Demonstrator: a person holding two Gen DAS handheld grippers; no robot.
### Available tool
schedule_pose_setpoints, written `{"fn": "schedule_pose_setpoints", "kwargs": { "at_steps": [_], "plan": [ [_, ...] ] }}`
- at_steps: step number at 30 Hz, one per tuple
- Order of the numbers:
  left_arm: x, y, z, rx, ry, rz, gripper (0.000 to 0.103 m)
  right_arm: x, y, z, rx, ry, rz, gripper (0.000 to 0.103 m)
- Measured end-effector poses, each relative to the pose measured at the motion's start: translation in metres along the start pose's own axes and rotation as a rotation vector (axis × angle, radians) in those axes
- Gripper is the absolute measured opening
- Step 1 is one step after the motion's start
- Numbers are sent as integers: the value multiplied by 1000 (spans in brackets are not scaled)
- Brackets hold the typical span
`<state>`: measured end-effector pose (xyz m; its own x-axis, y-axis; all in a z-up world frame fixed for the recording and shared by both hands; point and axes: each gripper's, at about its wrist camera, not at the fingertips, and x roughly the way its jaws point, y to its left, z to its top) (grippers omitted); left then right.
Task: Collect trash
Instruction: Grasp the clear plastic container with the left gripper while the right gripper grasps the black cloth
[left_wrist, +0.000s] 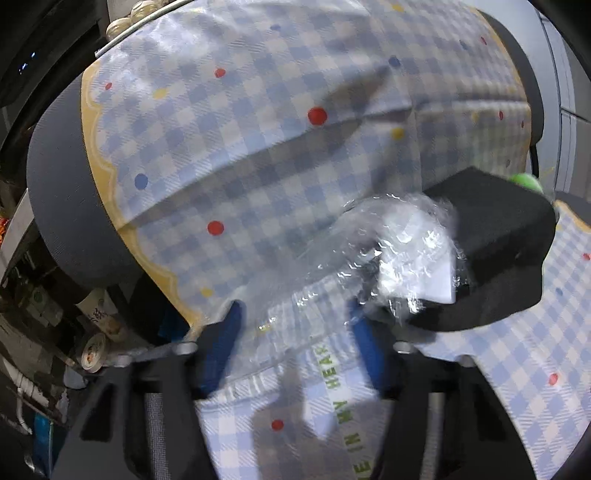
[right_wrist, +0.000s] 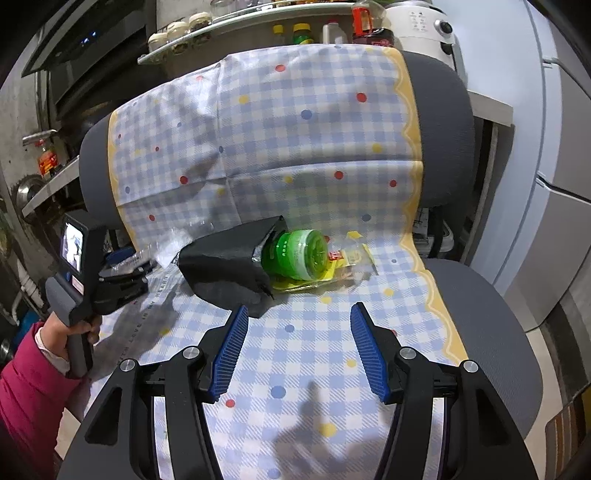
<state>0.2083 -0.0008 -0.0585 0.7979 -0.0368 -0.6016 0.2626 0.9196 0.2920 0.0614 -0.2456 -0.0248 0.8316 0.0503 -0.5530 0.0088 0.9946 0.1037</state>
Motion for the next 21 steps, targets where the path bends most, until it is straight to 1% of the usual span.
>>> {"fn": "schedule_pose_setpoints", "kwargs": {
  "at_steps": [1,3,6,8,10,12,15,17,20,21],
  "plan": [
    [-6,5,2,-21,-12,14,44,2,2,1,-4,1,6,59],
    [-17,14,4,-69,-30,17,40,9,8,3,-16,3,28,59],
    [-45,41,7,-219,-64,-8,29,23,17,7,-31,12,63,59],
    [-63,58,6,-316,-82,-31,17,35,24,11,-44,15,87,59],
    [-77,72,4,-402,-89,-57,8,50,31,17,-65,14,98,57],
    [-93,81,0,-457,-103,-76,6,62,38,22,-94,14,122,54],
    [-108,86,-5,-491,-122,-101,6,77,55,32,-182,6,134,55],
    [-112,85,-5,-496,-130,-93,5,86,65,39,-236,1,140,55],
    [-111,84,-4,-492,-132,-58,5,101,77,48,-303,10,159,59],
    [-109,86,-5,-501,-126,-63,5,107,82,50,-328,22,176,61]
  ]
}}
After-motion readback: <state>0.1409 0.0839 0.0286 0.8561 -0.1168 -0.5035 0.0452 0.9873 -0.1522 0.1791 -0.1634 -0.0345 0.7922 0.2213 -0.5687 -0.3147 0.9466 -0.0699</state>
